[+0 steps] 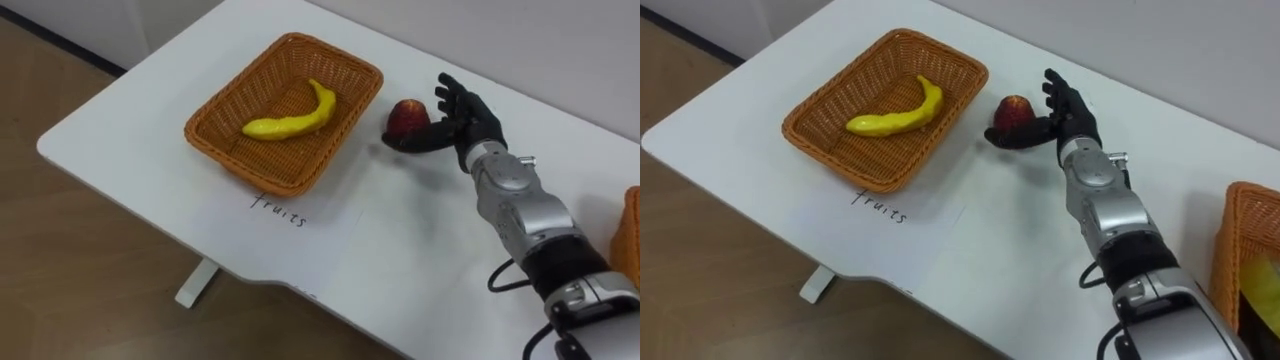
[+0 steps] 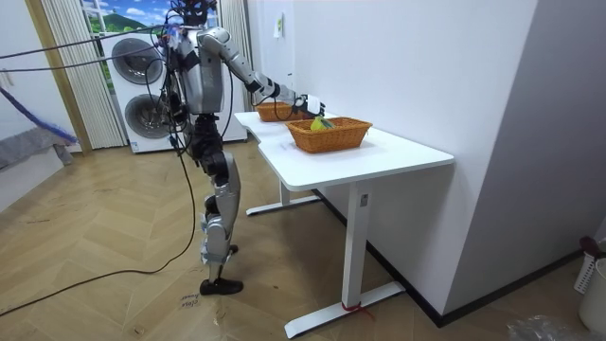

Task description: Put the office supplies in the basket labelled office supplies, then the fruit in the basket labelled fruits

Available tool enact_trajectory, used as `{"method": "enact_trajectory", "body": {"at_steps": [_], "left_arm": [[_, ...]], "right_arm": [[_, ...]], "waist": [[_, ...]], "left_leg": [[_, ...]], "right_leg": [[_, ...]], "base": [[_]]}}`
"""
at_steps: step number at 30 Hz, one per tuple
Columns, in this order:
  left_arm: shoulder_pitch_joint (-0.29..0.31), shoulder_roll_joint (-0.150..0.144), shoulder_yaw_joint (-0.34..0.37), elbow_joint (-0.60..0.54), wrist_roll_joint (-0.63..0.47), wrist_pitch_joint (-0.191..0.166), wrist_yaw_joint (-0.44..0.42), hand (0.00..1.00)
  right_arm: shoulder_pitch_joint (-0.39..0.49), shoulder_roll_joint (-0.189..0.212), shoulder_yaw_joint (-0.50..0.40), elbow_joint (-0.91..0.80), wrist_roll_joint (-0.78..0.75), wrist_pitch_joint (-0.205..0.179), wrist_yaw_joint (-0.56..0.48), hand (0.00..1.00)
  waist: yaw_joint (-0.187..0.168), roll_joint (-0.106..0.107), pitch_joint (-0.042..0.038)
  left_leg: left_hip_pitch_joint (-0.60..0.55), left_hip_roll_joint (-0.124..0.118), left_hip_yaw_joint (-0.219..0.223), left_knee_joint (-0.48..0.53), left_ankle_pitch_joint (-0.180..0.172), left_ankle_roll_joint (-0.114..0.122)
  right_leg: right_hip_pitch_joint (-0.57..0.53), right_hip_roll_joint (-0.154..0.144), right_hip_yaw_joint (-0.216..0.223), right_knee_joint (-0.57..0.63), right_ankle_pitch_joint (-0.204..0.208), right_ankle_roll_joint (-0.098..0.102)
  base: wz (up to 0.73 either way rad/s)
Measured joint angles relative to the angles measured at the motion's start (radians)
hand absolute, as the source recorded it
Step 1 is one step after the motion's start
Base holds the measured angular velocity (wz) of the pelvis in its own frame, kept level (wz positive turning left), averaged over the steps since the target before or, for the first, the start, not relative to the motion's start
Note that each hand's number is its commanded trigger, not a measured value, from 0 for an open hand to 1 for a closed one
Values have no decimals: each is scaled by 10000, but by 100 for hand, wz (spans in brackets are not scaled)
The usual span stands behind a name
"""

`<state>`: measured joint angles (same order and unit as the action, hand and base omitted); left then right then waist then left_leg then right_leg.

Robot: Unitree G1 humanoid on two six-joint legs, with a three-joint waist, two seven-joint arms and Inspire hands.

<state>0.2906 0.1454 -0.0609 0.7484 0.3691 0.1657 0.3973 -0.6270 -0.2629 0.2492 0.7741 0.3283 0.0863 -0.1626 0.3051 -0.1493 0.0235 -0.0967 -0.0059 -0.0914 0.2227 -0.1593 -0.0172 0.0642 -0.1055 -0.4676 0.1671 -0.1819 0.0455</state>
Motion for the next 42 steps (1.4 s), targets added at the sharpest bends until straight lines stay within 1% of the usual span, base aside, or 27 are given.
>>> {"method": "enact_trajectory", "body": {"at_steps": [5,12,14,17,19,23,24,25,27,29,31,34,36,39,42], "left_arm": [[-4,0,-3,-1,363,4,-2,0],[-23,6,-13,-1,370,1,-227,0],[-32,11,-22,1,365,-8,-278,0],[-53,47,-61,2,355,-43,-344,0],[-37,70,-187,3,355,-78,-387,0],[-105,79,-238,3,359,-247,-477,0],[-184,119,-323,29,356,-258,-536,0],[-203,177,-430,69,357,-279,-550,0],[-204,222,-438,175,355,-286,-560,0],[-202,266,-445,213,355,-285,-566,0],[-223,339,-632,212,353,-321,-578,0],[-292,333,-741,210,363,-406,-595,0],[-287,327,-817,209,364,-419,-594,0],[-319,310,-816,206,373,-456,-593,0],[-332,316,-811,200,374,-466,-589,0]], "right_arm": [[0,0,0,0,-279,0,-9,0],[-35,-19,1,270,-240,0,-127,0],[-173,-49,1,519,-235,0,-144,0],[-345,-199,3,953,-263,-23,-222,0],[-664,-198,3,1468,-263,-49,-230,0],[-813,-272,8,1639,-286,-187,-233,0],[-824,-376,11,1643,-286,-238,-233,0],[-824,-444,15,1652,-286,-243,-242,0],[-824,-480,19,1652,-286,-334,-285,0],[-829,-537,19,1651,-286,-348,-309,0],[-911,-615,21,1651,-284,-429,-322,0],[-1084,-677,31,1655,-285,-519,-450,0],[-1084,-680,33,1659,-287,-539,-530,0],[-1092,-744,33,1659,-331,-683,-552,0],[-1091,-811,33,1680,-499,-832,-583,0]], "waist": [[2,-10,4],[10,-56,4],[-3,-52,19],[4,-52,37],[8,-52,57],[-4,-48,65],[-5,-40,95],[-1,-34,98],[-9,-19,122],[-3,-10,130],[5,7,144],[-4,4,175],[9,20,186],[12,34,198],[18,103,251]], "left_leg": [[-17,-1,-1,1,0,0],[-148,-10,-60,38,2,-1],[-251,-25,-91,118,2,0],[-328,-66,-231,146,8,7],[-351,-70,-227,154,8,8],[-523,-68,-234,182,20,8],[-602,-75,-232,181,56,14],[-669,-84,-222,179,77,19],[-684,-86,-213,168,83,21],[-698,-85,-212,158,83,21],[-835,-78,-197,168,88,17],[-1079,-81,-187,197,145,10],[-1089,-80,-181,201,145,11],[-1188,-77,-178,216,145,10],[-1197,-80,-163,234,145,11]], "right_leg": [[-4,0,-19,0,0,0],[-95,1,-29,3,0,0],[-150,-4,-64,0,0,0],[-150,-14,-141,2,0,0],[-162,-17,-140,2,2,2],[-306,-19,-225,18,2,3],[-373,-31,-264,21,3,4],[-439,-42,-270,28,3,4],[-462,-47,-270,27,4,6],[-479,-47,-273,29,4,7],[-625,-47,-267,52,4,6],[-844,-46,-265,53,6,5],[-851,-47,-269,54,5,5],[-942,-46,-267,57,6,4],[-947,-48,-254,58,8,7]], "base": [[0],[1],[6],[13],[2],[1],[6],[5],[0],[0],[0],[-1],[2],[0],[0]]}}
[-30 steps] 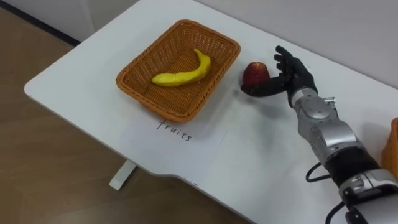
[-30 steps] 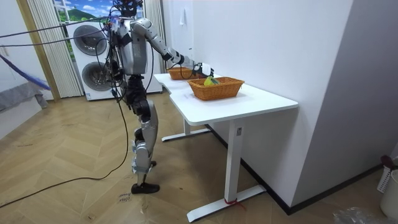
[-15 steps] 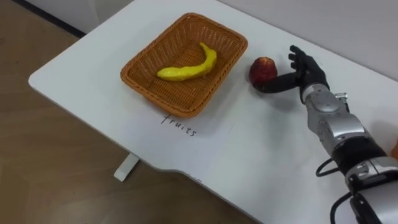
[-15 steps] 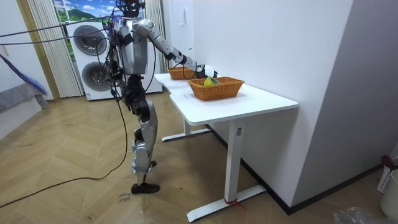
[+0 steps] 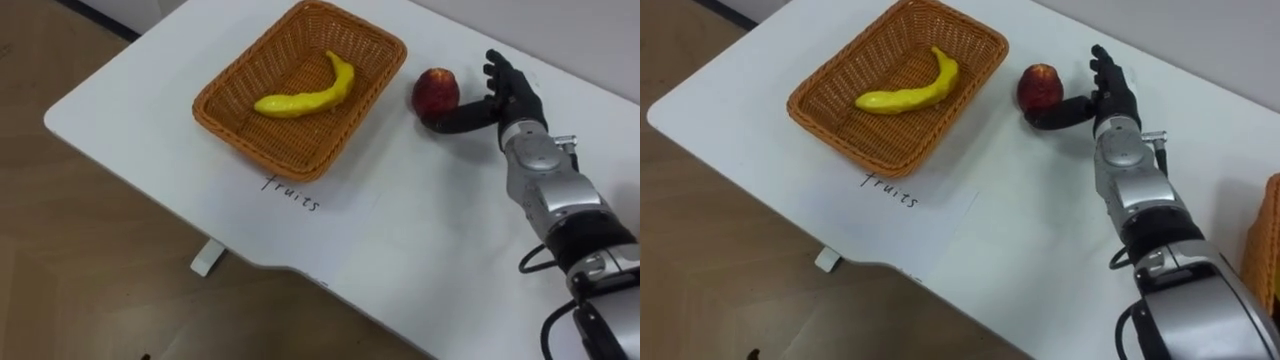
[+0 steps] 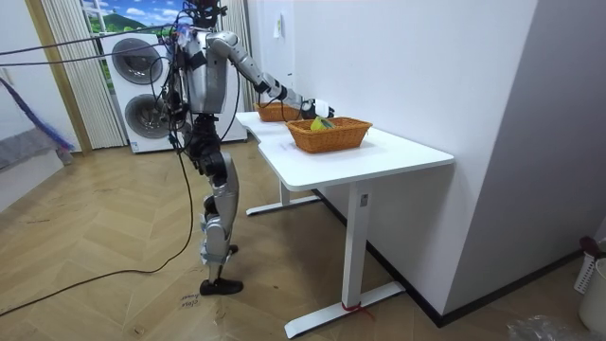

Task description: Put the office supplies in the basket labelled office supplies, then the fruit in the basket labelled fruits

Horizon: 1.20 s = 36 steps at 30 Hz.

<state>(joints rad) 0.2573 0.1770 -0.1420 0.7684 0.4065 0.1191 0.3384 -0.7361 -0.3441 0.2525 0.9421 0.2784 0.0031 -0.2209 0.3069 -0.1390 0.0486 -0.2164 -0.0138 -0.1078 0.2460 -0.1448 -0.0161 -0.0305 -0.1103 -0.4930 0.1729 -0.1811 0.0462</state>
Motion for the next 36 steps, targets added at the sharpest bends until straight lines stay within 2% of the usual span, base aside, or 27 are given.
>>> {"method": "enact_trajectory", "body": {"at_steps": [10,21,31,36], "left_arm": [[-9,-1,-10,-5,-3,-116,-6,0],[-93,21,4,6,-4,-164,-189,0],[-158,19,18,196,-6,-274,-265,0],[-202,3,17,198,-7,-378,-265,0]], "right_arm": [[-4,-17,15,-2,-91,-255,-66,0],[-3,-17,314,16,-80,-255,252,0],[5,-21,433,284,-113,-329,714,0],[5,-22,426,284,-142,-348,720,0]], "waist": [[1,1,1],[69,-116,-1],[429,-143,5],[484,-132,12]], "left_leg": [[-17,16,106,-87,16,9],[32,28,184,-78,23,16],[158,31,233,-76,27,22],[114,36,227,-74,27,22]], "right_leg": [[-129,-19,118,36,0,1],[-131,-25,232,35,0,0],[-72,-45,267,116,0,0],[-115,-43,261,142,0,0]], "base": [[-3],[-2],[-1],[0]]}}
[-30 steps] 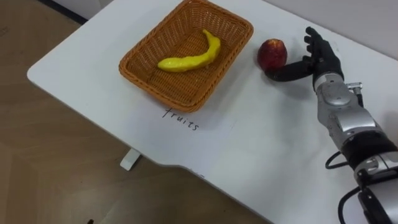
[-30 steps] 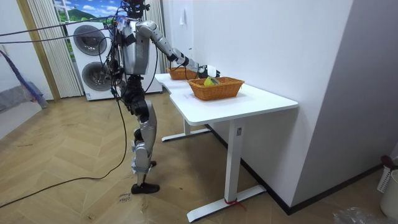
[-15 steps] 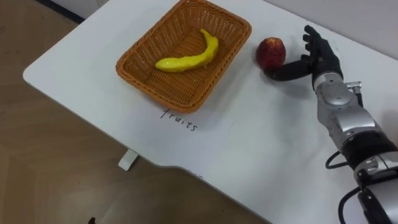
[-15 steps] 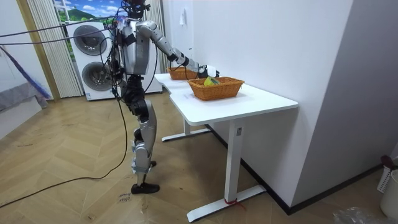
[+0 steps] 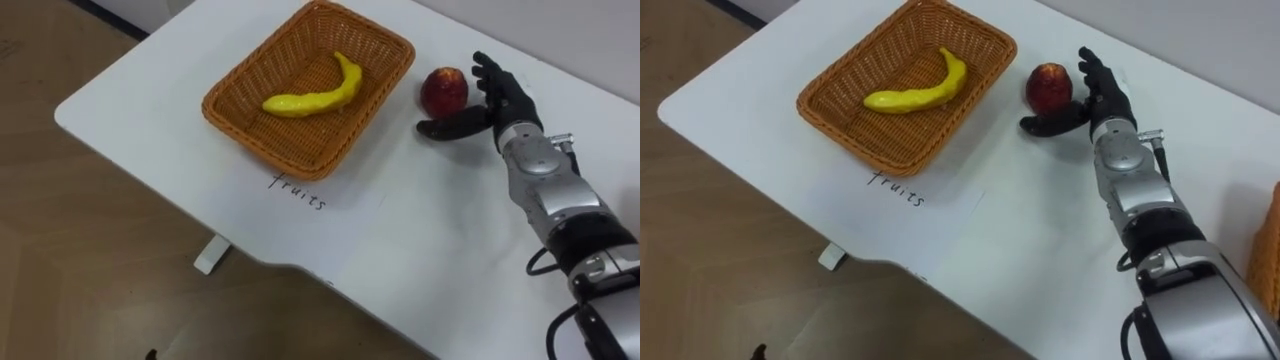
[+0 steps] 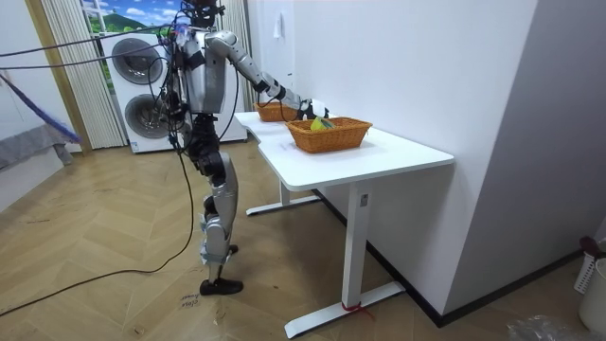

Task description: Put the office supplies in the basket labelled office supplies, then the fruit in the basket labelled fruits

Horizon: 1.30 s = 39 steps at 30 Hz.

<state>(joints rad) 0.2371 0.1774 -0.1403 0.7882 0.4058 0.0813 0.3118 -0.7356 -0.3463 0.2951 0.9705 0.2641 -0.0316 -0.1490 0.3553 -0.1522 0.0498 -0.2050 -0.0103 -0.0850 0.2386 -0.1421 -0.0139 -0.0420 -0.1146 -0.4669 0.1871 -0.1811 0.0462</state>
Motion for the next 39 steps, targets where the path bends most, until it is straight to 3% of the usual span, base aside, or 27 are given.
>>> {"method": "enact_trajectory", "body": {"at_steps": [21,30,39], "left_arm": [[-130,3,-13,-20,-7,-7,1,0],[-130,1,-5,-43,7,-5,-175,0],[-128,1,2,-55,13,-3,-375,0]], "right_arm": [[-2,-1,-1,4,-83,-198,-11,0],[-2,5,-11,9,-1118,-193,-15,0],[-3,5,-17,6,-1181,-184,-17,0]], "waist": [[26,-2,0],[64,-32,29],[73,-37,27]], "left_leg": [[-90,-3,1,27,2,2],[-98,10,23,-10,1,2],[-108,16,26,-15,1,2]], "right_leg": [[-103,-2,16,3,1,-2],[-139,-1,16,4,2,-3],[-145,5,13,5,2,-4]], "base": [[0],[0],[0]]}}
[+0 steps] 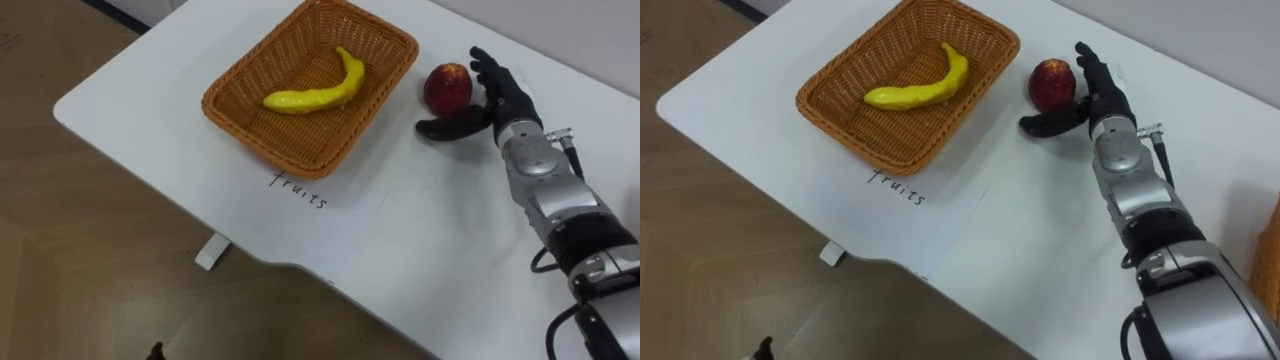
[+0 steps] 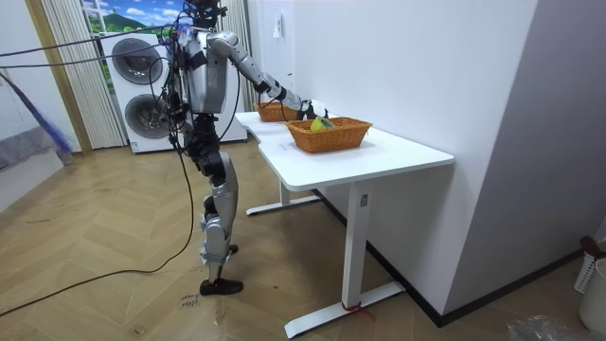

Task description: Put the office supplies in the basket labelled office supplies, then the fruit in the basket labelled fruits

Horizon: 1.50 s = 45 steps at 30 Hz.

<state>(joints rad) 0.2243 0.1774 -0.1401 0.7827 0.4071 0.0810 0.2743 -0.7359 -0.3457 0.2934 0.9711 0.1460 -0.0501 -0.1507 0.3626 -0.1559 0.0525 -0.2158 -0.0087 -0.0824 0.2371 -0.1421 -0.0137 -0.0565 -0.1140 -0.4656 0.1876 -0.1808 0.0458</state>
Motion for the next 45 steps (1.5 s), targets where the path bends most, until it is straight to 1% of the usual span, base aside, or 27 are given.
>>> {"method": "enact_trajectory", "body": {"at_steps": [8,15,20,24,35,36,37,41,44,45], "left_arm": [[2,0,4,-120,1,13,-210,0],[26,5,18,-134,2,17,-238,0],[34,6,14,-128,1,28,-250,0],[46,8,14,-125,1,49,-305,0],[48,46,15,-124,-3,48,-498,0],[47,72,11,-124,-5,48,-498,0],[47,100,4,-123,-6,48,-498,0],[41,163,3,-126,-9,48,-498,0],[36,198,0,-125,-9,45,-498,0],[36,219,-3,-125,-9,45,-498,0]], "right_arm": [[-2,0,1,1,6,88,3,0],[-2,-2,-6,1,5,221,4,0],[-2,-13,-12,1,15,291,9,0],[-14,-12,-10,1,17,292,67,0],[-64,-12,0,2,10,293,233,0],[-103,-11,15,4,21,293,235,63],[-142,-11,16,22,23,293,235,100],[-300,-12,112,126,1,297,203,100],[-348,-73,197,149,-197,296,-133,100],[-494,-87,215,298,-292,296,-208,100]], "waist": [[69,-8,-4],[130,-97,-23],[223,-107,-21],[292,-152,-12],[299,-269,47],[300,-289,68],[299,-307,79],[298,-317,87],[298,-317,87],[297,-316,88]], "left_leg": [[3,6,1,10,0,0],[1,10,-13,13,0,0],[9,10,-14,25,1,-1],[11,11,-18,40,2,-3],[2,11,-29,13,1,-3],[-3,14,-29,7,1,-3],[-10,15,-29,4,0,-4],[-21,14,-35,3,-1,-5],[-41,14,-42,2,-1,-5],[-52,14,-41,-1,-1,-6]], "right_leg": [[-2,2,-1,3,3,-5],[9,9,-27,2,3,-5],[22,8,-28,8,3,-5],[32,7,-35,12,3,-5],[26,9,-47,16,4,-6],[17,12,-47,16,4,-7],[9,15,-47,15,4,-7],[7,19,-50,5,4,-7],[-3,20,-63,-1,4,-7],[-18,21,-62,-3,4,-7]], "base": [[0],[0],[0],[0],[0],[0],[0],[0],[0],[0]]}}
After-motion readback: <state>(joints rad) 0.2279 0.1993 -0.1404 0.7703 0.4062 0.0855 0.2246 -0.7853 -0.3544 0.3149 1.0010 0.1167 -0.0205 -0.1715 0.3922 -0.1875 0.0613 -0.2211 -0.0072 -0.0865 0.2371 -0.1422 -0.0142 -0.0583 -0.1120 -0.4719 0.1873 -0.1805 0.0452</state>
